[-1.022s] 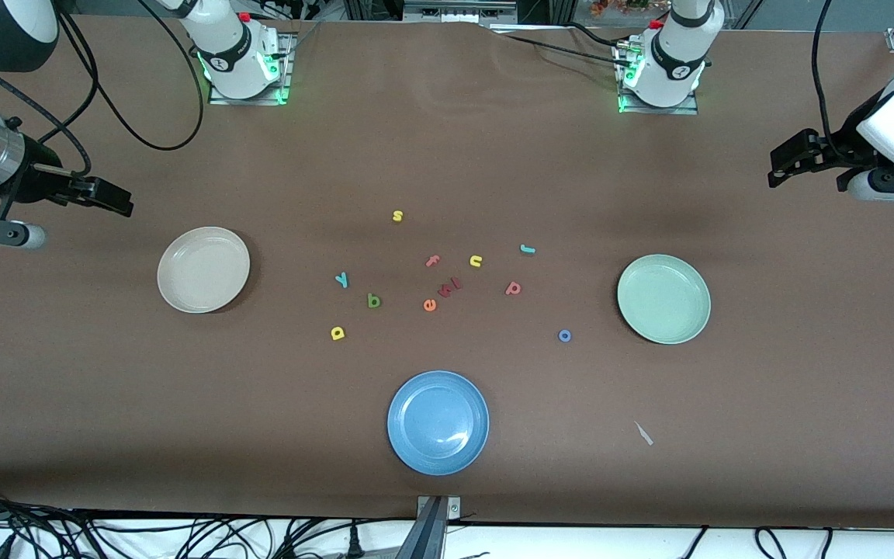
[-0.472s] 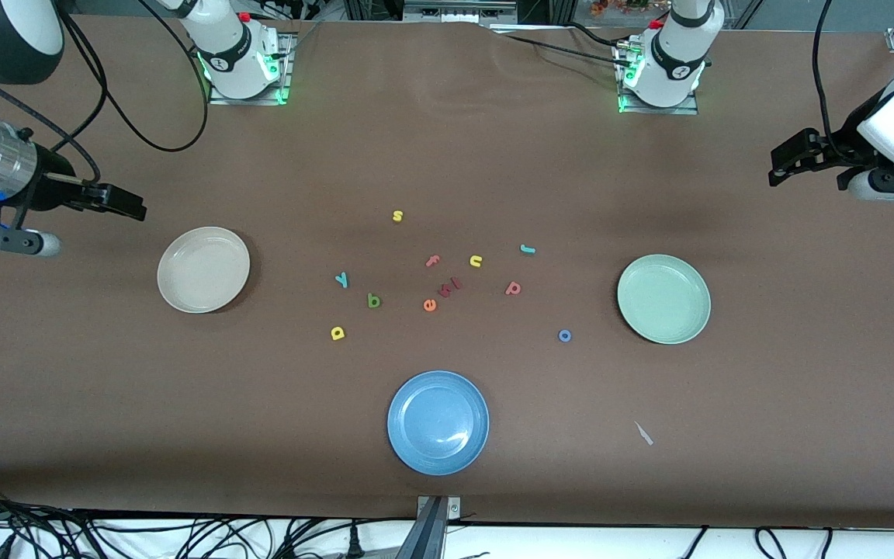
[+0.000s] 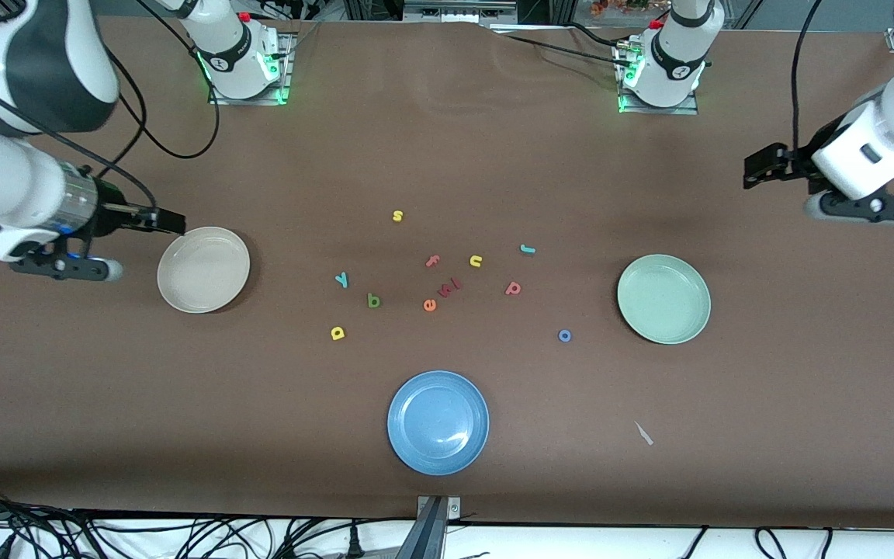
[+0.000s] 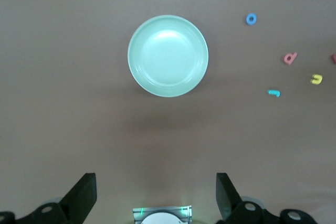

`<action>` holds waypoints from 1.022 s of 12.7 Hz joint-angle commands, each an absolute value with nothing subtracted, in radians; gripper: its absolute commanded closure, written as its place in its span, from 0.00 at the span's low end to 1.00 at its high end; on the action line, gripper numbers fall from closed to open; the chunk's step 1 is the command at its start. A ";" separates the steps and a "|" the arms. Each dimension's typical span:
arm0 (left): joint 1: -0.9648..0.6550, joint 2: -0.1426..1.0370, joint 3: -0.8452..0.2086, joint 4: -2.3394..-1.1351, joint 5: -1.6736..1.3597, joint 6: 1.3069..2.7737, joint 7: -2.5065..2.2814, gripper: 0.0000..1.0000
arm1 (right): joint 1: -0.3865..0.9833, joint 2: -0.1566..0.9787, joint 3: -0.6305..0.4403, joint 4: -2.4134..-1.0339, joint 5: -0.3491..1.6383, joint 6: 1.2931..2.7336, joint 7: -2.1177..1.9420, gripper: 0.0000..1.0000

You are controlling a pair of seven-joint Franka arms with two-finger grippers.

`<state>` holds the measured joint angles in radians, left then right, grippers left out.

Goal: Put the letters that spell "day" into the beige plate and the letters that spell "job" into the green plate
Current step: 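Reach the right gripper to the cyan letter while the left gripper reaches the blue ring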

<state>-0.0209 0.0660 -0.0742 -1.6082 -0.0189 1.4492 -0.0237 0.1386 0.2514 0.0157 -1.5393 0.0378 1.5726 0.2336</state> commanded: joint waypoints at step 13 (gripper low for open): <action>-0.199 0.480 -0.074 -1.555 -0.026 1.802 -0.052 0.00 | 0.414 0.460 0.015 -1.871 0.048 2.365 0.331 0.00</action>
<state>-0.1664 0.4230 -0.0802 -1.5911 -0.0190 1.7825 -0.0370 0.3836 0.4724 0.0212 -1.7772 0.0414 2.2498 0.3232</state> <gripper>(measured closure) 0.000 0.000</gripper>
